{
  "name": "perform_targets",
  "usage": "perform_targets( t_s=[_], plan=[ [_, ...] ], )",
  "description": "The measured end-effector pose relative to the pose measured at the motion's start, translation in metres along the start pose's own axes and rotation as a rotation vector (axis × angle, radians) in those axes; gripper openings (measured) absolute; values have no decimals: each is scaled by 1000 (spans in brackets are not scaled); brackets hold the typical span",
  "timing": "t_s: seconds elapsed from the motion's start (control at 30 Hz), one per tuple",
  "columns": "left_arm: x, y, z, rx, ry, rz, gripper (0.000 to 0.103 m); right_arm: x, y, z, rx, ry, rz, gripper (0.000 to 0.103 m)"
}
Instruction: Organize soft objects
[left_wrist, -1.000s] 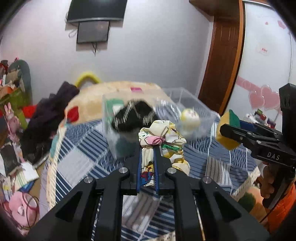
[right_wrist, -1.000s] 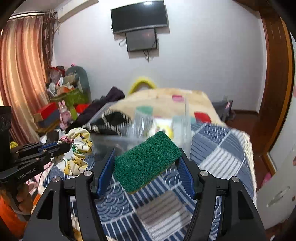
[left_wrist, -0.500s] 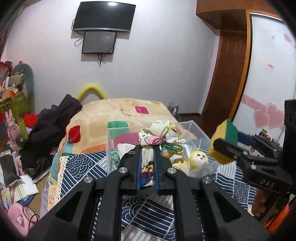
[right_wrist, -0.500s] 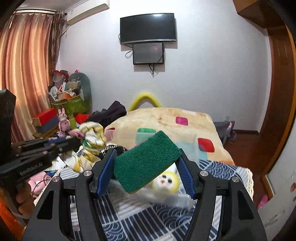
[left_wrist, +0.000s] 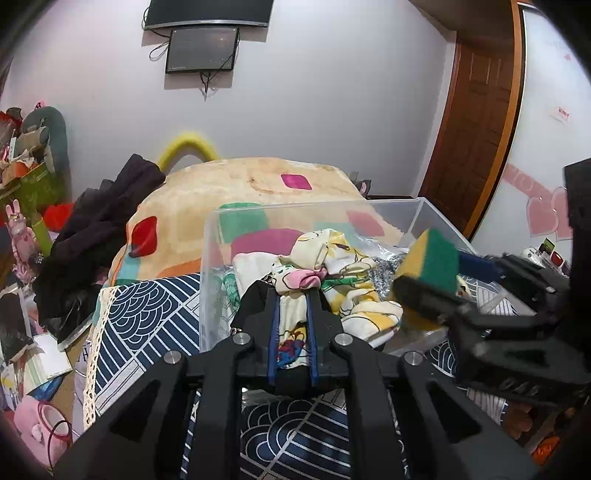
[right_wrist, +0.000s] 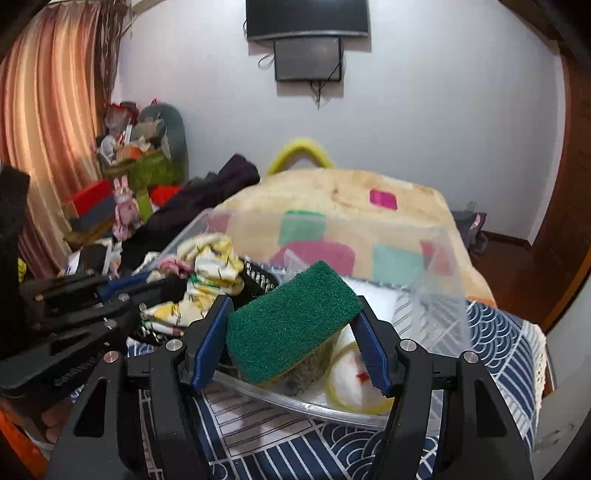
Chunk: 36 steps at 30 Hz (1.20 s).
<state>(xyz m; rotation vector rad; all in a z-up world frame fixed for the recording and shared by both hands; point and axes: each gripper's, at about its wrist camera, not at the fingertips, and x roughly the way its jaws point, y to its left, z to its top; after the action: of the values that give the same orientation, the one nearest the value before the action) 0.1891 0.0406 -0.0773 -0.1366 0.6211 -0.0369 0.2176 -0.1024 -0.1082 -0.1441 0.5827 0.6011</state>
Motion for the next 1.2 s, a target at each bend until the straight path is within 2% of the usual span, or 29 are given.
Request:
perform_targets(
  t_s=[0.03,0.1,0.17,0.33,0.5,0.53,0.6,0.67,0.83,1.03,1.2],
  plan=[
    [0,0,0,3,-2,1,15,1,-1,1,0,5,4,65],
    [-1,0,0,4,1,-1,27,-2,-3,0,0,6,3,67],
    [-2,3,0,-11,3,-6,33,-4,-6,2,8,10,12,68],
    [-9,11,0,-43,3,-32,39,-18,-8,6,19,-13,22,70],
    [-26,8,2,-21,-33,-25,45,-41,-5,10,6,-71,17,72],
    [-31,7,2,-18,-43,-27,46,-46,-4,11,1,-83,13,73],
    [-39,4,5,-10,-62,-27,54,-54,-1,13,-7,-114,1,85],
    [-50,0,7,5,-92,-23,59,-56,2,14,-22,-139,-23,85],
    [-65,-7,10,45,-131,18,60,-48,5,15,-26,-112,-33,85],
    [-86,-3,7,31,-159,16,63,-67,-2,4,12,-134,-10,85],
    [-93,-2,-7,36,-145,3,67,-66,-5,-29,33,-52,8,85]
  ],
)
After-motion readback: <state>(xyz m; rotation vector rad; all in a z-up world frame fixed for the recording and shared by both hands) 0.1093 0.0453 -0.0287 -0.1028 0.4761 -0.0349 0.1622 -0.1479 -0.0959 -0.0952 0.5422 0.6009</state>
